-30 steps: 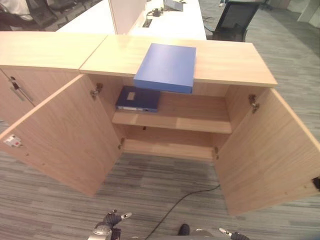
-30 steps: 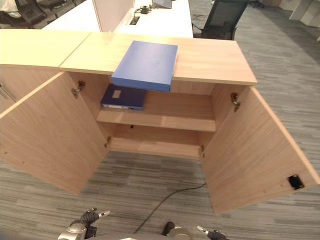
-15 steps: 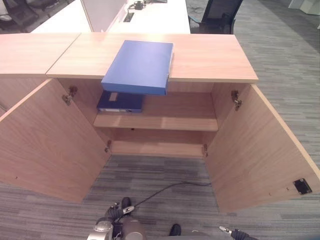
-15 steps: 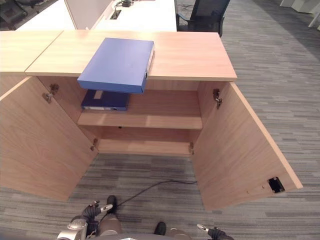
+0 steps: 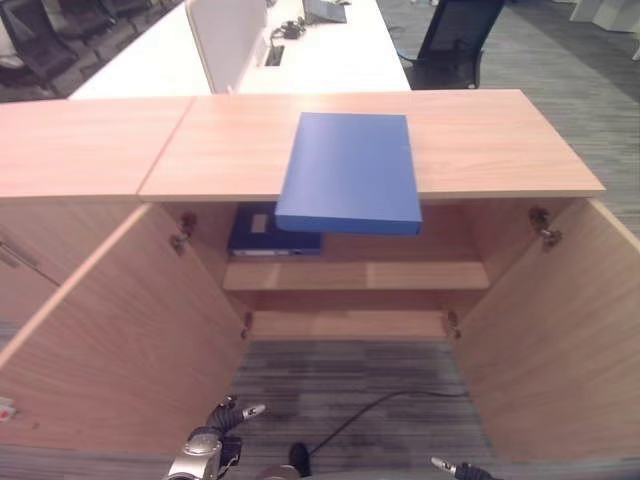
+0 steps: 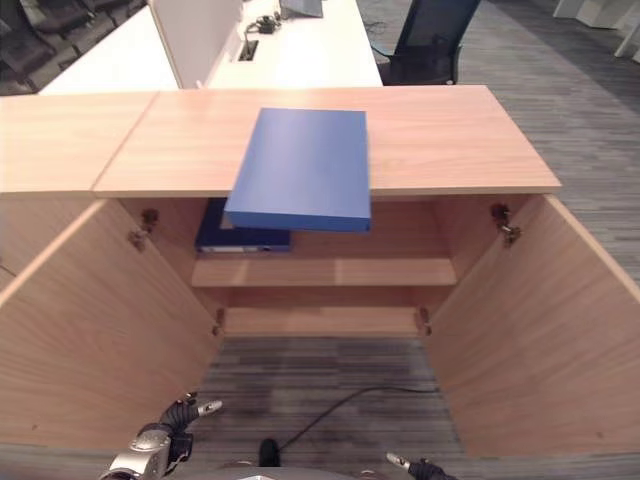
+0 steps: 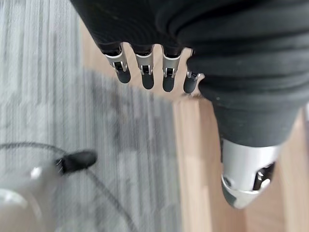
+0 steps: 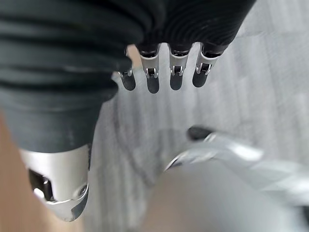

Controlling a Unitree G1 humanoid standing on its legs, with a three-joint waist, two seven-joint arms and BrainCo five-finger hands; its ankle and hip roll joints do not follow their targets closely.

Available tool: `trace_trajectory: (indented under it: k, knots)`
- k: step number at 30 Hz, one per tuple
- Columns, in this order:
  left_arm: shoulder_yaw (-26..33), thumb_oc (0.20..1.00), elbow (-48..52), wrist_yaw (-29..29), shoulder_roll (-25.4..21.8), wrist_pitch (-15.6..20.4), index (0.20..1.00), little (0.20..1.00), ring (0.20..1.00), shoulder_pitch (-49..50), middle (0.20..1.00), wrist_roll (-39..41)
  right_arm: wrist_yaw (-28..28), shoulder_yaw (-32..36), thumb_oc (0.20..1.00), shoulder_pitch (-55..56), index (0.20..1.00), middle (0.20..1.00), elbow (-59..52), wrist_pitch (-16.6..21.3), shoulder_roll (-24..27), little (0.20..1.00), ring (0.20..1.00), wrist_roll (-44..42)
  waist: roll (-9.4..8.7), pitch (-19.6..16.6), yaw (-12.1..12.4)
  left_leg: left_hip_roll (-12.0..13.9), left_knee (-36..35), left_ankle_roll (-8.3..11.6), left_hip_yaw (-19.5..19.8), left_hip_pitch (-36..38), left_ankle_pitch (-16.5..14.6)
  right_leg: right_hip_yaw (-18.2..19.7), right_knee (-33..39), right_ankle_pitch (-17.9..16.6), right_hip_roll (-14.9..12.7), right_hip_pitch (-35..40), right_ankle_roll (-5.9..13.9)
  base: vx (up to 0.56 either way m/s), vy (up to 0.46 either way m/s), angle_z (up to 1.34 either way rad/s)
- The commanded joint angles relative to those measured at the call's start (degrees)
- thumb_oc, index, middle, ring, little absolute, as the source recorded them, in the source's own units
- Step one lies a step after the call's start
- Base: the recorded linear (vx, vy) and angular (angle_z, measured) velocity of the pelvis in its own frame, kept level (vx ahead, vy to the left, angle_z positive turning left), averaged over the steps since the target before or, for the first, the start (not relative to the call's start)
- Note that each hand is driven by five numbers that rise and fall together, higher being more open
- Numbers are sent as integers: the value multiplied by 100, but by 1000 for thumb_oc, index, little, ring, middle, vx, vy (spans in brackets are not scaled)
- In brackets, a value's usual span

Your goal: Put the empty folder in the office cabinet

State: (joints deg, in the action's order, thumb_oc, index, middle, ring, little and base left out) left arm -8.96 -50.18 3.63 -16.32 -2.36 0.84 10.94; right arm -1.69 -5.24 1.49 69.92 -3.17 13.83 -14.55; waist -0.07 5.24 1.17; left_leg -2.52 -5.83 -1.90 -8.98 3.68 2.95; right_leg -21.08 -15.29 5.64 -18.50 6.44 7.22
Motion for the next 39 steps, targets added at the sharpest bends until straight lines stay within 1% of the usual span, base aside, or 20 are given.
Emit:
trace_trajectory:
  k: [1,2,3,4,5,7,11,13,14,15,19,20,21,22,23,25,26,28,36,39]
  knots:
    - [149,1000,697,73,-147,109,1000,1000,1000,75,1000,189,-32,77,1000,-125,1000,1000,54,-37,53,1000,1000,-32,-95,122,113,-37,83,64,59,-194,-351,168,-156,-1194,-536,-273,300,21,119,23]
    - [183,1000,851,107,-163,85,1000,1000,1000,107,1000,280,-35,76,1000,-159,1000,1000,7,-35,27,1000,1000,-103,-87,186,116,-61,83,21,59,-148,-376,131,-428,-1271,-544,-379,279,79,132,11]
    - [227,1000,935,152,-139,64,1000,1000,1000,162,1000,414,-32,43,1000,-184,1000,1000,-56,-38,-12,1000,1000,-169,-82,239,102,-46,83,41,134,-48,-489,277,-737,-1059,-438,-541,258,3,99,9]
    - [278,1000,1022,214,-81,75,1000,1000,1000,172,1000,564,-40,29,1000,-213,1000,1000,-96,-46,-47,1000,1000,-222,-36,290,84,-8,83,-1,107,-86,-386,271,-698,-1046,-284,-720,131,0,22,19]
    - [303,1000,1230,286,-26,121,1000,1000,1000,185,1000,712,-72,-18,1000,-275,1000,1000,-140,-34,-83,1000,1000,-360,35,336,59,58,83,36,119,-77,-376,369,-387,-740,92,-919,36,-66,-16,25]
    - [296,1000,1481,343,-34,159,1000,1000,1000,186,1000,773,-110,-73,1000,-326,1000,1000,-214,3,-117,1000,1000,-455,21,392,34,52,83,61,207,-86,-341,537,182,-464,519,-870,6,8,-92,12]
    - [375,1000,2151,409,38,201,1000,1000,1000,319,1000,978,-165,-127,1000,-316,1000,1000,-258,-22,-194,1000,1000,-463,-60,382,84,62,83,89,175,-17,-369,461,662,-513,657,-666,61,43,-92,19]
    - [560,1000,3424,377,-49,278,1000,1000,1000,675,1000,1374,-142,-109,1000,-254,1000,1000,-314,-64,-187,1000,1000,-487,-105,248,139,171,83,157,148,18,-381,294,1245,-603,854,-339,108,88,-199,-11]
    - [562,1000,3431,378,-50,273,1000,1000,1000,679,1000,1374,-142,-111,1000,-254,1000,1000,-315,-64,-188,1000,1000,-487,-107,232,134,171,83,156,151,-5,-369,289,1265,-623,856,-351,106,56,-174,-17]
    - [809,1000,4332,387,-220,311,1000,1000,1000,884,1000,1186,-147,1,1000,-214,1000,1000,-287,-66,-167,1000,1000,-581,-133,214,165,220,83,196,192,36,-382,300,1507,-638,958,-181,103,43,-123,-5]
    - [1564,1000,5738,751,-616,570,1000,1000,1000,1071,1000,-282,-170,183,1000,-91,1000,1000,-175,76,-264,1000,1000,-806,-202,127,238,336,83,323,229,143,-438,240,1952,-667,1115,143,89,54,-114,4]
    - [1574,1000,5760,750,-613,555,1000,1000,1000,1081,1000,-291,-171,179,1000,-96,1000,1000,-173,78,-269,1000,1000,-807,-211,121,229,329,83,320,231,122,-413,235,1969,-692,1111,132,85,25,-86,3]
    - [1848,1000,6110,1165,-758,713,1000,1000,1000,1033,1000,-1098,-209,176,1000,-36,1000,1000,-124,178,-325,1000,1000,-895,-247,101,247,374,83,369,224,165,-434,252,2027,-673,1151,186,81,9,-51,5]
    - [1855,1000,6127,1171,-753,704,1000,1000,1000,1044,1000,-1115,-211,168,1000,-38,1000,1000,-121,182,-331,1000,1000,-897,-254,97,241,374,83,371,223,161,-432,253,2027,-673,1151,181,79,60,-120,0]
    - [2013,1000,6519,1683,-923,792,1000,1000,1000,873,1000,-2005,-252,83,1000,28,1000,1000,22,239,-411,1000,1000,-931,-289,60,230,444,83,435,179,253,-489,277,2029,-613,1194,245,84,35,-97,-4]
    - [1854,1000,6752,2022,-1327,841,1000,1000,1000,405,1000,-3068,-292,-17,1000,65,1000,1000,204,271,-468,1000,1000,-905,-308,-16,148,497,83,493,109,324,-516,302,2029,-584,1218,303,84,35,-94,-6]
    - [1842,1000,6738,2032,-1332,844,1000,1000,1000,385,1000,-3079,-293,-9,1000,57,1000,1000,207,274,-473,1000,1000,-905,-315,-8,153,491,83,488,109,307,-484,299,2029,-607,1212,288,79,29,-47,-5]
    - [1611,1000,6876,2323,-1572,849,1000,1000,1000,-24,1000,-3862,-347,-64,1000,50,1000,1000,368,300,-505,1000,1000,-907,-309,-81,63,516,83,512,71,327,-495,340,2029,-598,1221,281,84,2,-33,-4]
    - [792,1000,7044,2139,-1803,1039,1000,1000,1000,-672,1000,-4370,-336,-5,1000,98,1000,1000,655,345,-521,1000,1000,-1117,-277,-204,-87,553,83,520,-39,351,-535,442,2029,-624,1230,228,122,3,-4,-10]
    - [-125,1000,6390,1951,-1972,969,1000,1000,1000,-1465,1000,-4556,-380,7,1000,36,1000,1000,719,342,-452,1000,1000,-1234,-258,-276,-202,546,83,513,-85,375,-549,490,2029,-641,1230,237,138,-2,13,-3]
